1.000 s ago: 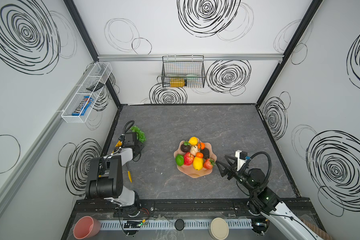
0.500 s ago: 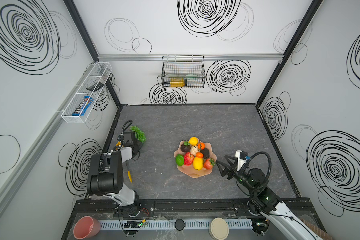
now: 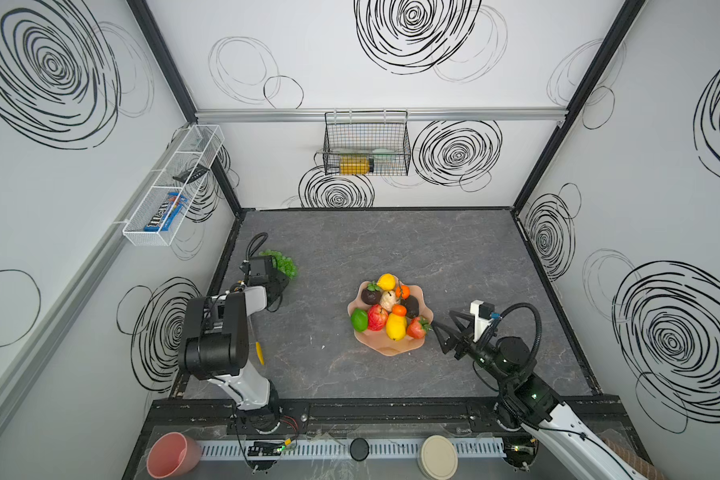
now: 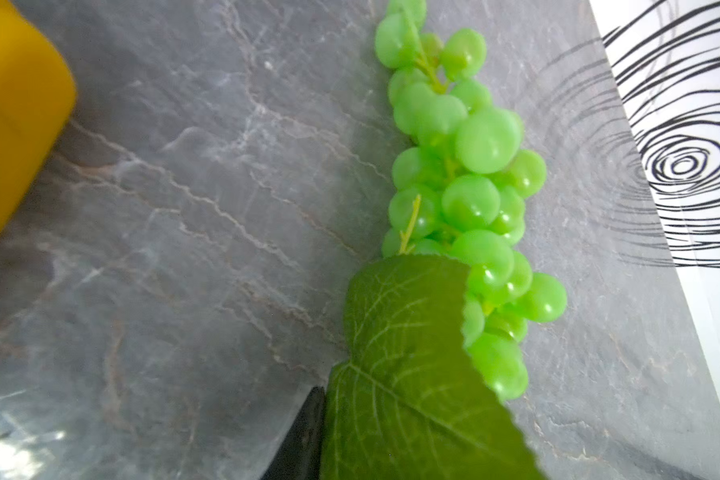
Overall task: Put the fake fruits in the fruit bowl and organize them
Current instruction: 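Lower the left gripper onto the grape bunch's leaf and close on it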
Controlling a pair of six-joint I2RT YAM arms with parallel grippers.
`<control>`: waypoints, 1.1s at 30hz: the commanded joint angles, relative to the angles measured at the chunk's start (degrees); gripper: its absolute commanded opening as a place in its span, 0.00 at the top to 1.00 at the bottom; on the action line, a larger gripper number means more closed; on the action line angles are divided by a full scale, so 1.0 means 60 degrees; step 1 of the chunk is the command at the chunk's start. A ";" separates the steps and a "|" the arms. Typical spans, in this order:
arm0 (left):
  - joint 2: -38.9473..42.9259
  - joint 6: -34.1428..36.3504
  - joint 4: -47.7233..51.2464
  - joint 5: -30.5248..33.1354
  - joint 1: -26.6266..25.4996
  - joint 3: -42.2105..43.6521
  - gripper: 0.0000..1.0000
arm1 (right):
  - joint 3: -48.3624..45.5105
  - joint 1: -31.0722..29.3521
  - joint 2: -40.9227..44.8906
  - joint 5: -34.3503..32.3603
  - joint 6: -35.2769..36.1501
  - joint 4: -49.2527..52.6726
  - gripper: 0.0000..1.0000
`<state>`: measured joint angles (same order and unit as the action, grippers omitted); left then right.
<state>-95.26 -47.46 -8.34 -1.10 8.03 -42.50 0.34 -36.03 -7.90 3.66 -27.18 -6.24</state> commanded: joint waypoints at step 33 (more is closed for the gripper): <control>0.0298 0.0996 0.0758 0.1055 -0.0973 -0.1120 0.86 | -0.0144 0.0043 -0.0066 0.0055 -0.0040 -0.0321 0.10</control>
<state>-95.57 -41.76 -3.07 4.71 2.63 -48.34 0.27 -36.03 -7.94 3.79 -27.18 -6.26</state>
